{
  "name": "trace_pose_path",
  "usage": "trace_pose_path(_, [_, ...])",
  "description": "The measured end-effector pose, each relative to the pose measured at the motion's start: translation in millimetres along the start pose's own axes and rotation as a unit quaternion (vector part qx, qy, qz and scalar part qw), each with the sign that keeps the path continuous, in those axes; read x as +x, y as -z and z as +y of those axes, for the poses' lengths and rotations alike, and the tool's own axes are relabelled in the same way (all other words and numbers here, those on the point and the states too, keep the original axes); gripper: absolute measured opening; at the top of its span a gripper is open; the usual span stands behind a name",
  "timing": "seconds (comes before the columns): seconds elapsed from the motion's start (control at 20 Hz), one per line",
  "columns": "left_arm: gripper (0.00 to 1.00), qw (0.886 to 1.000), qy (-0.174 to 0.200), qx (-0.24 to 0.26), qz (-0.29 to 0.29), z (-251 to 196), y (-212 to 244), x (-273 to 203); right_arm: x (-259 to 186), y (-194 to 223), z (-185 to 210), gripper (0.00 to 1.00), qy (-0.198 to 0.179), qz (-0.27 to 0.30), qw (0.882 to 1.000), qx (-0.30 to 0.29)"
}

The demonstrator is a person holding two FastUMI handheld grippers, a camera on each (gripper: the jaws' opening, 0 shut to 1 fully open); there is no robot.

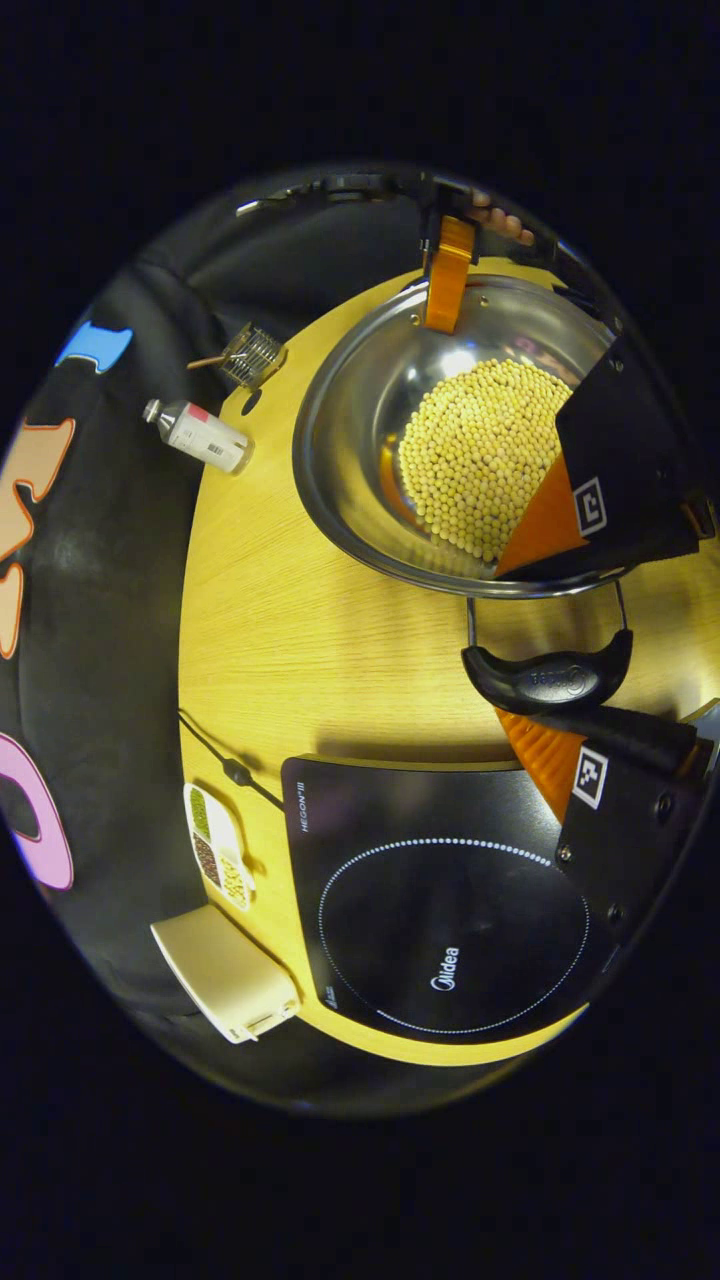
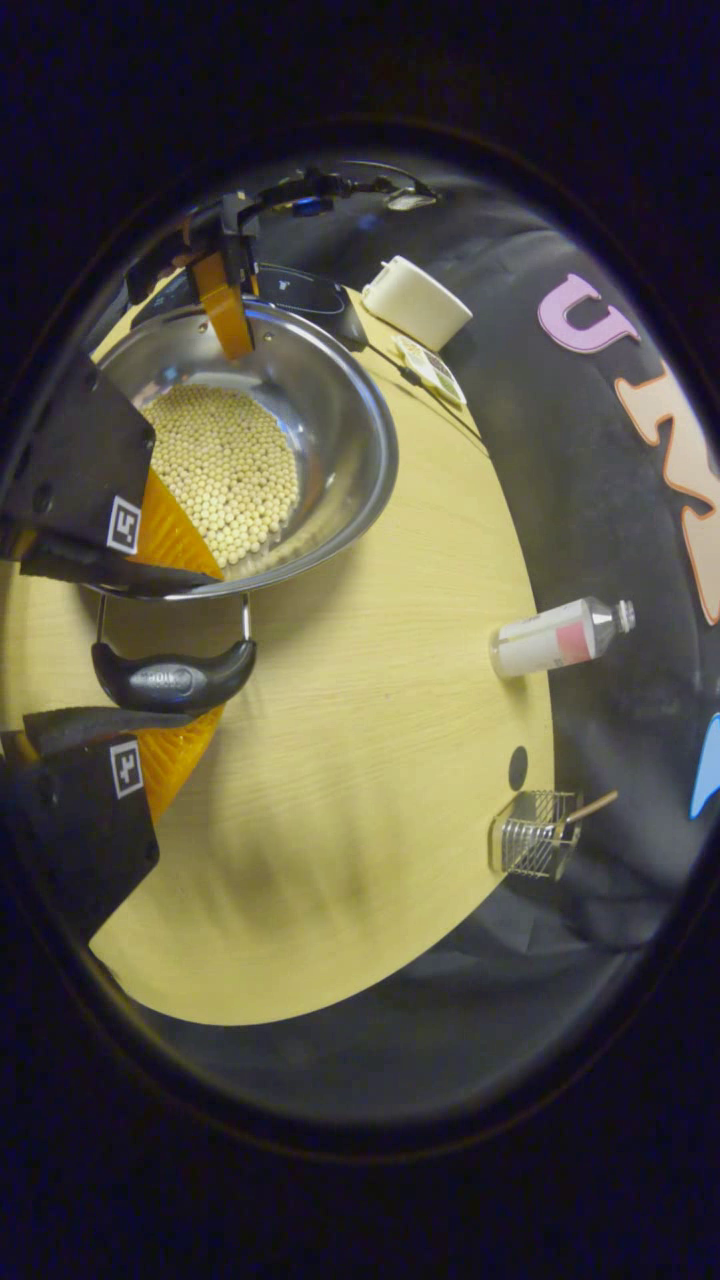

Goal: First push the handle of the pot to place it horizontally, then grasp the pot with both hands and set it on the induction cooktop.

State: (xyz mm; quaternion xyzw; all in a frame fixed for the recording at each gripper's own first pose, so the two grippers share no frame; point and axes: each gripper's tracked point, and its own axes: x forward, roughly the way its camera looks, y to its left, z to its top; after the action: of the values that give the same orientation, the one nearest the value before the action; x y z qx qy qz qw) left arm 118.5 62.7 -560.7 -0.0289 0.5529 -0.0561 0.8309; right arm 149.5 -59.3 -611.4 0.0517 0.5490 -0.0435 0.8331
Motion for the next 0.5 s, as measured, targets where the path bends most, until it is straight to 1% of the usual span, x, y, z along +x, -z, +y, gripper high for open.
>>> trace_pose_path(0.05, [0.61, 1.0, -0.001, 0.005, -0.006, 0.4, -2.4, -5.9, -3.0, -0.9, 0.7, 0.52, -0.001, -0.002, 1.0, 0.001])
trace_pose_path(0.1, [0.61, 1.0, -0.003, 0.008, -0.011, 1.8, -6.3, -12.0, -5.6, -3.8, 1.8, 0.47, -0.004, -0.008, 1.0, 0.002])
trace_pose_path(0.15, [0.63, 1.0, -0.005, 0.009, -0.018, 4.7, -9.3, -18.7, -12.2, -2.6, 5.9, 0.48, -0.008, -0.009, 1.0, 0.004])
trace_pose_path(0.25, [0.61, 1.0, -0.009, 0.007, -0.021, 12.8, -13.9, -31.4, -22.9, 0.0, 19.5, 0.48, -0.017, -0.01, 1.0, 0.007])
trace_pose_path(0.3, [0.61, 1.0, -0.012, 0.005, -0.023, 17.8, -17.2, -38.4, -24.4, -1.2, 26.8, 0.52, -0.022, -0.011, 1.0, 0.007])
trace_pose_path(0.35, [0.61, 0.999, -0.016, 0.004, -0.028, 24.5, -21.4, -45.8, -25.6, -2.4, 34.4, 0.47, -0.028, -0.012, 0.999, 0.008])
trace_pose_path(0.4, [0.61, 0.999, -0.021, 0.005, -0.034, 31.3, -24.9, -53.3, -26.6, -4.1, 43.0, 0.47, -0.034, -0.015, 0.999, 0.01])
trace_pose_path(0.45, [0.63, 0.999, -0.026, 0.007, -0.038, 39.7, -27.4, -59.5, -27.5, -5.4, 52.6, 0.52, -0.041, -0.018, 0.999, 0.01])
trace_pose_path(0.5, [0.6, 0.999, -0.031, 0.009, -0.043, 48.4, -30.2, -65.7, -28.4, -6.6, 63.9, 0.48, -0.047, -0.02, 0.999, 0.009])
